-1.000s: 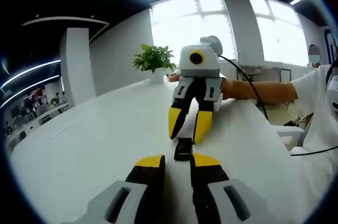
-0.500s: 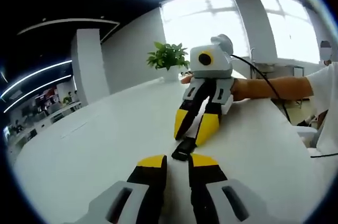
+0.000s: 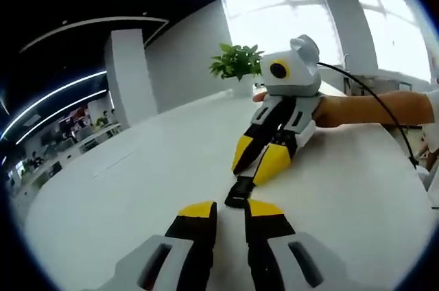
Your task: Snap the two parts of the plastic buckle together until the buckle closes and remains connected.
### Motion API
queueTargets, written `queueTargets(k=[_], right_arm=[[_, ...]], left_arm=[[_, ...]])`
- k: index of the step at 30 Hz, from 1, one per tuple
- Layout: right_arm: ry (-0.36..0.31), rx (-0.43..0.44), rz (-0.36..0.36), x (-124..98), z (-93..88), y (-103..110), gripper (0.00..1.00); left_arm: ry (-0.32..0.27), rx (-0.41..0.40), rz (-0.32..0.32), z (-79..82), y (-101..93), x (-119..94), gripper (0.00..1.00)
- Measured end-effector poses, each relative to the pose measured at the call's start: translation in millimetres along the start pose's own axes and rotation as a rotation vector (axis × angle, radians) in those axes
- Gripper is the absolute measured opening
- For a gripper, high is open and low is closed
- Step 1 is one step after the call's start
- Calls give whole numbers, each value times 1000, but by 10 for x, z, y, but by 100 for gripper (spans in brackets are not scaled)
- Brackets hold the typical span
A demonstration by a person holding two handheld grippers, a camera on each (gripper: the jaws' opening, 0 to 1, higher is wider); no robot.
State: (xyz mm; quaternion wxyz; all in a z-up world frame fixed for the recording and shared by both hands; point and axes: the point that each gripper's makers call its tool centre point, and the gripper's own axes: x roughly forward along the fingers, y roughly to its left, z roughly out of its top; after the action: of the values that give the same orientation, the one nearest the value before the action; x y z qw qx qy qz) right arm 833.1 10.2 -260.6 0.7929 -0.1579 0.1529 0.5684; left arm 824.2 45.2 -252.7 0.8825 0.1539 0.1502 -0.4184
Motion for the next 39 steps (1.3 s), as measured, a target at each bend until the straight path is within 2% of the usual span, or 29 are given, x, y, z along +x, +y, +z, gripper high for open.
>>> queueTargets(k=[5,13,18,22,26,33,36,39], right_arm=[[-1,8,-20,12,-2,-18,17],[-26,29,-31,26,29,15,17],[7,-51,-18,17,68,163,19],[21,-79,-14,-18,139,288,24],[-26,-79,-42,-95,313,330,30],[-40,-103,-84,-240,464,428,43],[-68,-105,-93,-337,636,434,49],[-81,-107,-102,-397,698,460,60]], left_arm=[[12,0,46,9,95,22,15],[-1,-40,64,-12,145,2,15],[5,-9,88,-47,139,-113,16],[-38,-55,82,14,113,-210,19],[-66,-85,82,72,69,-290,21],[-127,-126,78,241,-14,-440,23],[-172,-152,61,333,-76,-523,24],[-206,-156,48,405,-145,-622,32]])
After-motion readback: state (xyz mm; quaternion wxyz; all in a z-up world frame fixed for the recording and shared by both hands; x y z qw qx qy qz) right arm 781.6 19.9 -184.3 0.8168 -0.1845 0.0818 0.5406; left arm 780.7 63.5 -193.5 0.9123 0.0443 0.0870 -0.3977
